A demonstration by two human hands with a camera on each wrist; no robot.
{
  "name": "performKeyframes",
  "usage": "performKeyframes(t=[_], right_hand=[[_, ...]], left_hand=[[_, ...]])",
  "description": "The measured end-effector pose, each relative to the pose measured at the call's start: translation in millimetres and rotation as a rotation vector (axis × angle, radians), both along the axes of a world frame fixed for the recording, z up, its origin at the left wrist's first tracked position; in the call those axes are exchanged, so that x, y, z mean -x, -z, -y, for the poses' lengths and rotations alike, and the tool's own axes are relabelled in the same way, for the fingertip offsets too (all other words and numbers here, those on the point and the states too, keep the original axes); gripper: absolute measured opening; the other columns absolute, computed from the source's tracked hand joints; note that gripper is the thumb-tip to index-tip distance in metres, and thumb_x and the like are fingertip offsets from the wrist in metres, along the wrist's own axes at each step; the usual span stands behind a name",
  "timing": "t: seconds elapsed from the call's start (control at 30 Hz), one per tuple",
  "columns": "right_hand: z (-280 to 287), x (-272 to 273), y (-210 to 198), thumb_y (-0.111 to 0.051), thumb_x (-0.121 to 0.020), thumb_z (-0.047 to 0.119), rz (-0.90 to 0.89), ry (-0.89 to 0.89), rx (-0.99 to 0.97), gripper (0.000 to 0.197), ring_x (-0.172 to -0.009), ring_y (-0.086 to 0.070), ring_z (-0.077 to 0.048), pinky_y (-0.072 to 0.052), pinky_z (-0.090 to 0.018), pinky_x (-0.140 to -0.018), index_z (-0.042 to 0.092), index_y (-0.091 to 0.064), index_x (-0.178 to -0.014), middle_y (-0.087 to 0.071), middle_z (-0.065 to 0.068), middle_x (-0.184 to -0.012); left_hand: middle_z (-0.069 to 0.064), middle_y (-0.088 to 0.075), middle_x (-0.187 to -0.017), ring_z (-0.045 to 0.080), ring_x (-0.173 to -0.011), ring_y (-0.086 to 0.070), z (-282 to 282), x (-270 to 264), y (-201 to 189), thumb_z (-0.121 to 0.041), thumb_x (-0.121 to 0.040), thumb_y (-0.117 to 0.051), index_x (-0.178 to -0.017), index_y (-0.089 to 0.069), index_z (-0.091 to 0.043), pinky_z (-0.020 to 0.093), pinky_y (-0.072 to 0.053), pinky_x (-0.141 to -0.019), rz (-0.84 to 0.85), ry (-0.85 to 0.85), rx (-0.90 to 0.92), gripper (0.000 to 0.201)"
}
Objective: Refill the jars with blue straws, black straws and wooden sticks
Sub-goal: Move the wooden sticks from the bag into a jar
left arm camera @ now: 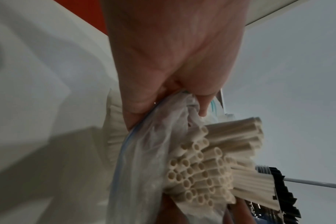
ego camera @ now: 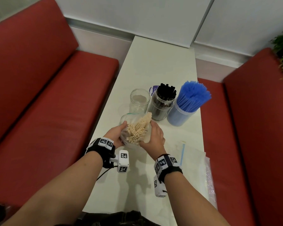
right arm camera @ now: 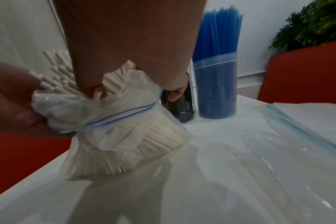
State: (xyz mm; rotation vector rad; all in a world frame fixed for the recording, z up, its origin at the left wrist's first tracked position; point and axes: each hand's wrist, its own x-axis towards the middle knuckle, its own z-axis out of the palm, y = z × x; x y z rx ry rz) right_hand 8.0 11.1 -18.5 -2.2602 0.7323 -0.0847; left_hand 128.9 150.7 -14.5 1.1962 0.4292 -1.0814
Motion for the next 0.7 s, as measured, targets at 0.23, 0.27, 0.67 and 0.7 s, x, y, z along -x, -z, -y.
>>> performKeyframes(t=[0.23, 0.27, 0.67, 0.7], right_hand=[[-11, 12, 24, -0.072, -0.087, 0.038, -0.076, -0.107, 0.119, 0.086, -0.155, -0.008, -0.018, -0.019, -0.046, -0.115, 0.028, -0.024, -0.157, -0.025, 0.009, -0.164], [-13, 14, 27, -0.069, -0.089, 0.035, -0.052, -0.085, 0.131, 0.076, -0.154, -0.011, -0.019, -0.019, -0.045, -0.113, 0.031, -0.031, -0.155, -0.032, 0.01, -0.161], [-16, 1, 8, -0.05, -0.105, 0.024, 0.255, -0.01, 0.076, 0.03, -0.15, -0.02, -0.002, -0.013, -0.039, -0.121, 0.029, -0.058, -0.134, -0.048, 0.007, -0.152], [-15, -3, 3, -0.049, -0.106, 0.023, 0.284, -0.004, 0.042, 0.031, -0.148, -0.021, 0.0, -0.013, -0.04, -0.124, 0.024, -0.057, -0.135, -0.047, 0.004, -0.153]], left_hand=[[0.02, -0.068, -0.122, 0.039, -0.126, -0.06, 4, -1, 0, -0.042, -0.103, -0.055, -0.125, -0.063, -0.002, 0.045, -0.058, -0.088, -0.071, -0.007, 0.084, 0.047], [0.016, -0.066, -0.123, 0.039, -0.129, -0.057, 4, -1, 0, -0.043, -0.103, -0.055, -0.126, -0.063, -0.001, 0.045, -0.057, -0.09, -0.073, 0.012, 0.086, 0.049], [0.016, -0.053, -0.127, 0.025, -0.116, -0.055, -7, -16, 5, -0.05, -0.099, -0.058, -0.15, -0.046, -0.008, 0.042, -0.045, -0.097, -0.024, 0.033, 0.03, 0.068], [0.016, -0.058, -0.129, 0.023, -0.111, -0.063, -7, -16, 4, -0.051, -0.099, -0.058, -0.149, -0.045, -0.008, 0.041, -0.047, -0.096, -0.009, 0.026, 0.008, 0.067]])
